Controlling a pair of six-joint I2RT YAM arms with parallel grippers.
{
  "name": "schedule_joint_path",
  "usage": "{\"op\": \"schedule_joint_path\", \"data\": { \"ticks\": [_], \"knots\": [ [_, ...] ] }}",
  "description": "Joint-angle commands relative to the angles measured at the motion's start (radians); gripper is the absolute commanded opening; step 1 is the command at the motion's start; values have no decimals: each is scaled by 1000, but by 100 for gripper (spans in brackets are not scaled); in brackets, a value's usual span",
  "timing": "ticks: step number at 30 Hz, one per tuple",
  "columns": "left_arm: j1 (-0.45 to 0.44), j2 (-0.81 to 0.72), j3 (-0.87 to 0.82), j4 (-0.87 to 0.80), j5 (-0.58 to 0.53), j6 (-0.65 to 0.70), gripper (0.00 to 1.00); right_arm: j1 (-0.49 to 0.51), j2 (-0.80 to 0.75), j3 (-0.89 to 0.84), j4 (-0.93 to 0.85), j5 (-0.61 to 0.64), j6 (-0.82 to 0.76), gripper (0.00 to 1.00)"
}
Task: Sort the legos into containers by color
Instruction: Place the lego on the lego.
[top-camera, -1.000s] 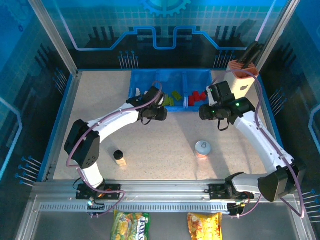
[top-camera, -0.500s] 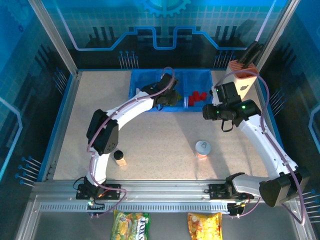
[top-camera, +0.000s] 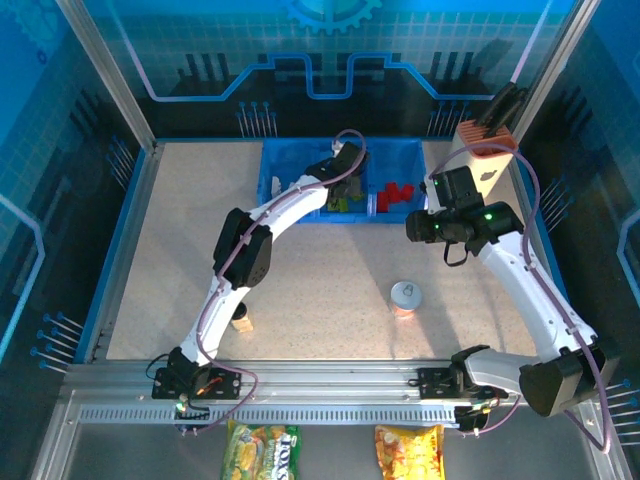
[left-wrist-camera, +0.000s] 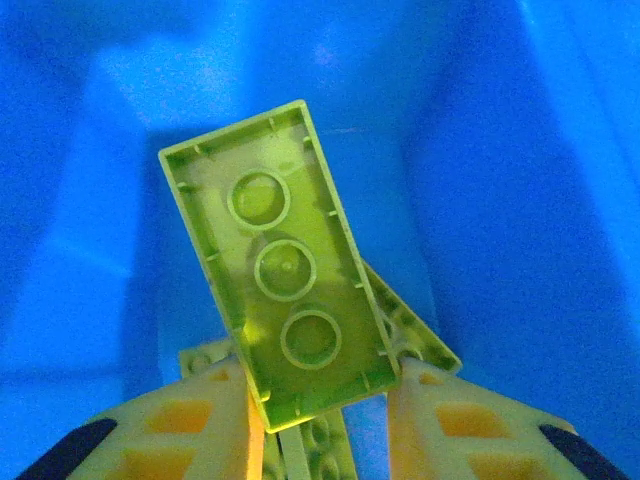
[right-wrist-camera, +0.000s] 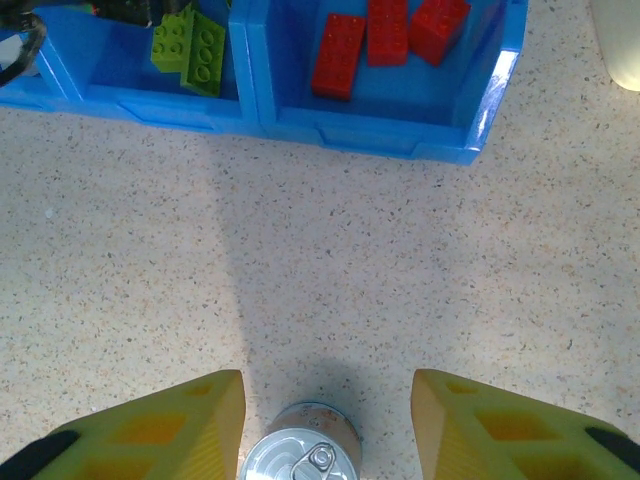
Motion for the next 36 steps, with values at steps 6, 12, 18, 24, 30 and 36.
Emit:
{"op": "schedule_joint_path", "data": {
  "ticks": [6, 12, 18, 24, 30, 36],
  "knots": [
    [43, 107, 131, 12, -19, 14, 34, -15, -23, -31, -18, -21, -3, 48],
    [44, 155, 171, 12, 3, 11, 38, -14, -26, -32, -16, -24, 0, 48],
    [42, 137, 163, 13, 17, 4, 46, -16, -30, -29, -16, -12, -1, 48],
    [32, 56, 119, 43, 12, 31, 52, -23, -33, -26, -12, -3, -7, 48],
    [11, -54, 60, 59, 19, 74, 52, -47, -28, -35, 19, -16, -18, 50],
    [0, -240, -120, 96, 25, 111, 52, -102, -9, -91, 109, -21, -36, 54]
  ]
}}
